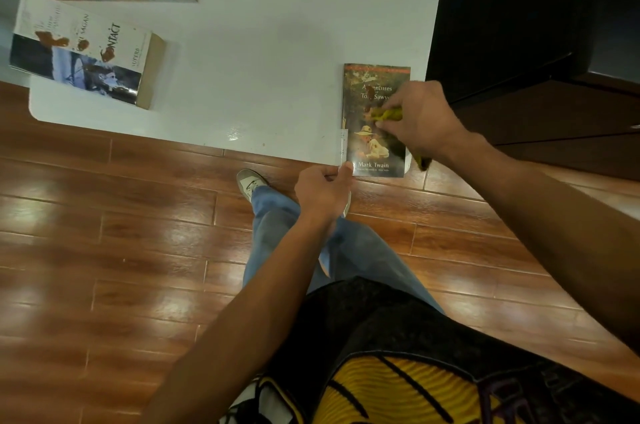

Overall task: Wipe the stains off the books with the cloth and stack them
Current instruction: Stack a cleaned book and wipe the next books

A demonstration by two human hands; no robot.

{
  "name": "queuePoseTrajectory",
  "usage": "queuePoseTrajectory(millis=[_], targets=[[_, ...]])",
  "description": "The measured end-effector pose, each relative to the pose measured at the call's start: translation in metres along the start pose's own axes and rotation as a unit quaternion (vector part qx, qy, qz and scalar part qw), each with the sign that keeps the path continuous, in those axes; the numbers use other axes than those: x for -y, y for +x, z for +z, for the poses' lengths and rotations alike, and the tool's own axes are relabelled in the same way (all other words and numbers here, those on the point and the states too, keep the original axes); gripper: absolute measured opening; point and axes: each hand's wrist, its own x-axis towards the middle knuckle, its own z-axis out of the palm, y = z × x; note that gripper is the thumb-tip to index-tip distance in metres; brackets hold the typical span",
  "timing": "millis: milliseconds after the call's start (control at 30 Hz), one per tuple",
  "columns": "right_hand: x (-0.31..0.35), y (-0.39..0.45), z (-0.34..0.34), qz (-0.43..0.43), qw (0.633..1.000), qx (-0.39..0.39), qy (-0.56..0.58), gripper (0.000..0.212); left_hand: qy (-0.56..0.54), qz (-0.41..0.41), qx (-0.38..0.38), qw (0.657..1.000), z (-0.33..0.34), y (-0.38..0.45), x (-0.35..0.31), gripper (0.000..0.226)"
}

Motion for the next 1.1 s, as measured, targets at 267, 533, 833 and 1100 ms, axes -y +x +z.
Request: queuePoseTrajectory(millis=[267,533,833,1100], targets=[[-0.001,-0.003,0.003,-0.011,1.000,-0.002,0.016,0.027,-0.013,0.000,-0.003,1.000,0.000,-0.004,-0.004,0.031],[0.004,-0.018,0.012,-0.035,0.999,0.022,0.013,0.025,-0.031,-0.015,0.001,0.999,0.000,-0.006,-0.006,0.030],[0.015,-0.024,0.025,-0.038,0.998,0.043,0.001,0.020,-0.014,-0.010,-0.005,1.000,0.001,-0.005,-0.008,0.030],[0.020,-0.018,0.021,-0.008,1.000,0.014,0.020,0.019,-0.033,-0.027,-0.001,0.999,0.001,-0.004,-0.006,0.026]])
